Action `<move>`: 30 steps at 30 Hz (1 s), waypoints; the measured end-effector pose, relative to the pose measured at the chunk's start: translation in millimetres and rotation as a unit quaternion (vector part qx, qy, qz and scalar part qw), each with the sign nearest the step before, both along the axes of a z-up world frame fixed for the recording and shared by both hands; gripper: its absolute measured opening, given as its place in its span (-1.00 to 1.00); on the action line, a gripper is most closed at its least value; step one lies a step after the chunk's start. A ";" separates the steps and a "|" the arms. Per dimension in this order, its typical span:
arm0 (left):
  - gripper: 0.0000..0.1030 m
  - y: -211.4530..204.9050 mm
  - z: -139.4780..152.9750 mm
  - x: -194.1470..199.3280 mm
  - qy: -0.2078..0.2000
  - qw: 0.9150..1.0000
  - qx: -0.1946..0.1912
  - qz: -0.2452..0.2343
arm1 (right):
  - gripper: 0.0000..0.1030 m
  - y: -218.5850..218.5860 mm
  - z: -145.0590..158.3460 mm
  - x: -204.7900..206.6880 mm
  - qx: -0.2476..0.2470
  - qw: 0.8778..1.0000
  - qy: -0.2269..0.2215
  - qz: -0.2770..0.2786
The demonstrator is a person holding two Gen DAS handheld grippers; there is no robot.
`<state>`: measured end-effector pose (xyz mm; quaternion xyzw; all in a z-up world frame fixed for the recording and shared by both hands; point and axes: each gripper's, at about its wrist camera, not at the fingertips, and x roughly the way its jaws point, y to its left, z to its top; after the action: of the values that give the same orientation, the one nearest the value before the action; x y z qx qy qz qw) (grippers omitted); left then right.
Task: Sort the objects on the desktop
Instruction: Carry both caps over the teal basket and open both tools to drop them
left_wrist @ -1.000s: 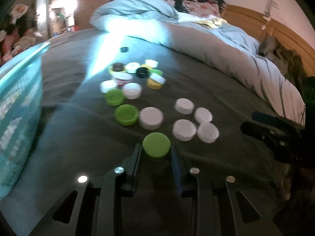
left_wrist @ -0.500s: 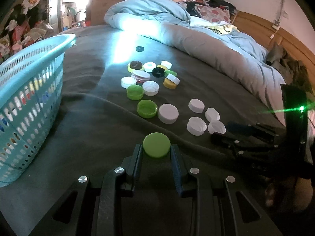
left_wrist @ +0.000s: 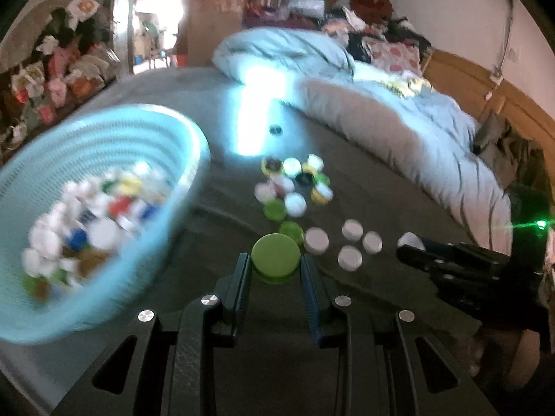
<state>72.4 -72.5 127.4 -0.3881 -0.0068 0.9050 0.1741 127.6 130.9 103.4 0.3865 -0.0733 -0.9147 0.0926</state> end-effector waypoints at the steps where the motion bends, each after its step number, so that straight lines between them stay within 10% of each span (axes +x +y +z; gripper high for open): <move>1: -0.42 -5.3 9.1 1.3 0.009 1.000 0.000 0.005 | -0.47 -3.7 12.4 1.4 -0.003 1.000 0.010 0.001; 15: -0.42 -138.2 68.4 -42.1 0.011 0.986 -0.059 0.156 | -0.47 -134.1 134.7 -62.3 -0.027 0.990 0.102 0.089; 30: -0.42 -184.7 37.2 -54.2 -0.011 0.968 -0.134 0.211 | -0.47 -253.5 105.6 -111.9 -0.011 0.983 0.048 0.175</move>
<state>18.2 -257.2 164.6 -0.4074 0.0309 0.9096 -0.0747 15.8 -122.6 208.9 0.3484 -0.0101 -0.9009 0.2586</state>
